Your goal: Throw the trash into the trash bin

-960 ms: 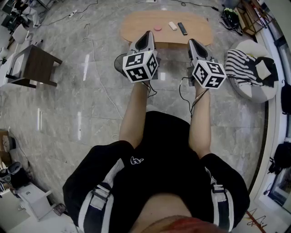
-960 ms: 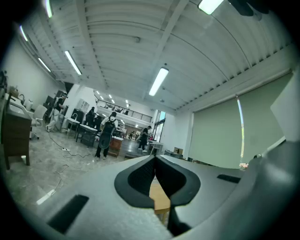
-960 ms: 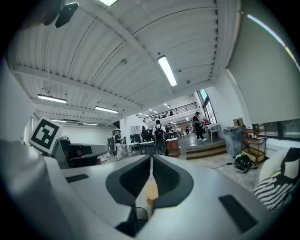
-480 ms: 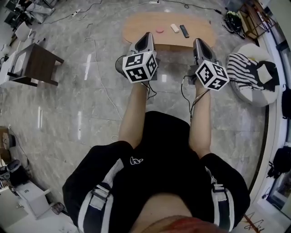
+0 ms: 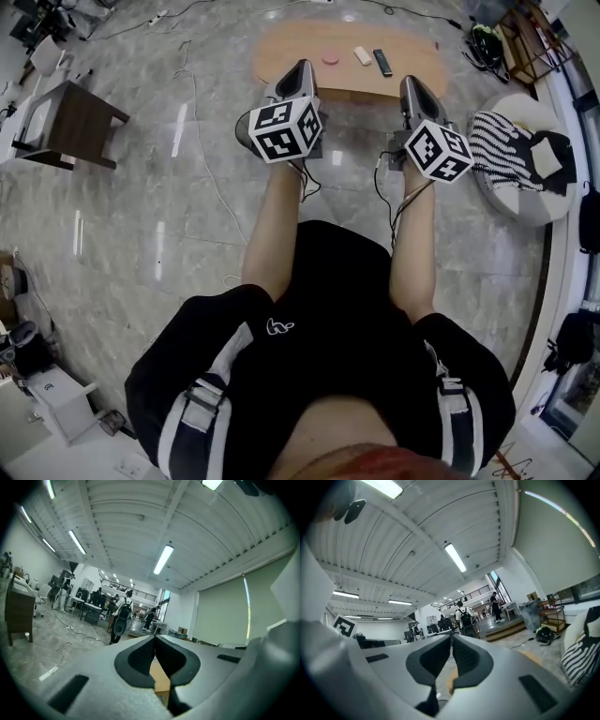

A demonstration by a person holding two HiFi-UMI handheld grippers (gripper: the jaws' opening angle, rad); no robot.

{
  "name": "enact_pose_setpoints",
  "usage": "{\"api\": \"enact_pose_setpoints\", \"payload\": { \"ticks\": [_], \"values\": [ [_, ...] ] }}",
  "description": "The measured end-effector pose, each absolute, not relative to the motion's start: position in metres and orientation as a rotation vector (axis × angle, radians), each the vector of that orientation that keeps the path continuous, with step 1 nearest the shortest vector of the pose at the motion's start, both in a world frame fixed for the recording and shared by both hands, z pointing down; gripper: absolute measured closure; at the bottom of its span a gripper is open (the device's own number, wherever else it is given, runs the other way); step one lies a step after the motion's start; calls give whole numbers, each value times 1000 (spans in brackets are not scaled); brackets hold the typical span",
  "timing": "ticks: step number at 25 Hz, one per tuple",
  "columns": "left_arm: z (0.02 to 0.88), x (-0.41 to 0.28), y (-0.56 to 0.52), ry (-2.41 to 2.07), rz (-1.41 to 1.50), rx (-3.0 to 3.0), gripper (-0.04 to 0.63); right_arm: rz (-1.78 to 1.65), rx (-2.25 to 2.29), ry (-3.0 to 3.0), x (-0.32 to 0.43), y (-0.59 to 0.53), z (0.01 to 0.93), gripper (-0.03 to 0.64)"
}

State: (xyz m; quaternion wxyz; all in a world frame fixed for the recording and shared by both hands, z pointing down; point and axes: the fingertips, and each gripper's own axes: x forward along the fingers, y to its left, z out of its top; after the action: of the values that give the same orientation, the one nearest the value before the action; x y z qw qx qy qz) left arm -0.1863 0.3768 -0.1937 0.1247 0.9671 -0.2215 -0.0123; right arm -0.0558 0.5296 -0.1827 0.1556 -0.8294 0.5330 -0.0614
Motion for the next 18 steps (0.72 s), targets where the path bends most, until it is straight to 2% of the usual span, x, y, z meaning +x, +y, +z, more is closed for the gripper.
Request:
{"api": "enact_pose_setpoints", "payload": {
  "ticks": [6,18],
  "values": [
    [-184,-159,350,-636,-46,2797,589,-166,-2399,1512,-28,514,-176,597],
    [-166,-56,273,-622,-5,2809,589,-188,-2388,1451,78,446,-157,597]
  ]
}}
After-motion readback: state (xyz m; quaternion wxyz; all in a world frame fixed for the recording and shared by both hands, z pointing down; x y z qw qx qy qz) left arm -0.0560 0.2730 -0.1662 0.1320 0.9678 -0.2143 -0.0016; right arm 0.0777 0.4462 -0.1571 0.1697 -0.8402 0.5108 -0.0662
